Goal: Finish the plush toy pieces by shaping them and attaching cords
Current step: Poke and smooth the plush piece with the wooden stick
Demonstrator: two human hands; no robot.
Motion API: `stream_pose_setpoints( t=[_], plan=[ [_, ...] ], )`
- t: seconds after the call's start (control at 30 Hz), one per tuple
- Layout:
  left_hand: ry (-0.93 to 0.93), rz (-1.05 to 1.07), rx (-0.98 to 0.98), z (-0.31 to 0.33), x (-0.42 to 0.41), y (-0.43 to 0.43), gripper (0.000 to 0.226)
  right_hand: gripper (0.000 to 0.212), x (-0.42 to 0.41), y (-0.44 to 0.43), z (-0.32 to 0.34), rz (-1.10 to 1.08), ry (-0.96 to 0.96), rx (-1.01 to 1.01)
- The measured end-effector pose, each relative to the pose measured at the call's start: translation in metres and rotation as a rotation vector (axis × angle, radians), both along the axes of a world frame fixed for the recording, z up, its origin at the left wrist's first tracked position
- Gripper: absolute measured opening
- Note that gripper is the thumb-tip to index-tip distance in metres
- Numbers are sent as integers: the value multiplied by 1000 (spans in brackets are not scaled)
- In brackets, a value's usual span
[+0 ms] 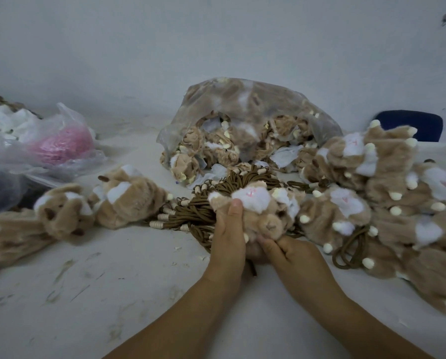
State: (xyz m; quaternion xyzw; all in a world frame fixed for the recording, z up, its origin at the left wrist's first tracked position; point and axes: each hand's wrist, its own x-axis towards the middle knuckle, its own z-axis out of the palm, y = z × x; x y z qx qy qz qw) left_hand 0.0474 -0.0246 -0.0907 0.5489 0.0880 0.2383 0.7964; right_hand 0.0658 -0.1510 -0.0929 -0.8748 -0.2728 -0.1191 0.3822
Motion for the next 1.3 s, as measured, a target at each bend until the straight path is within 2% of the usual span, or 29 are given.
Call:
stream_pose_setpoints(
  t=[0.07, 0.17, 0.3, 0.4, 0.53, 0.73, 0.93, 1.1, 1.3],
  plan=[
    [4, -30, -68, 2, 0, 4, 25, 46, 3, -1, 1, 3, -45, -48],
    [3, -12, -110, 5, -2, 11, 54, 44, 7, -4, 1, -12, -122, -117],
    [65, 117, -97, 4, 1, 18, 44, 51, 8, -7, -1, -17, -185, -199],
    [113, 169, -130, 4, 2, 19, 45, 52, 9, -7, -2, -5, -192, -209],
    [105, 147, -240, 8, 1, 21, 52, 52, 6, -5, -4, -7, -119, -205],
    [144, 59, -343, 11, 3, 17, 51, 47, 4, -1, -5, 34, -47, -144],
    [98, 85, -161, 7, 2, 9, 50, 46, 3, -1, -4, 37, -11, -130],
    [52, 244, 45, 1, 1, 11, 46, 48, -4, 7, -1, 9, 17, -151],
    [-46, 368, 51, 4, -2, 15, 22, 55, -1, 2, -1, 25, -30, -193]
  ],
)
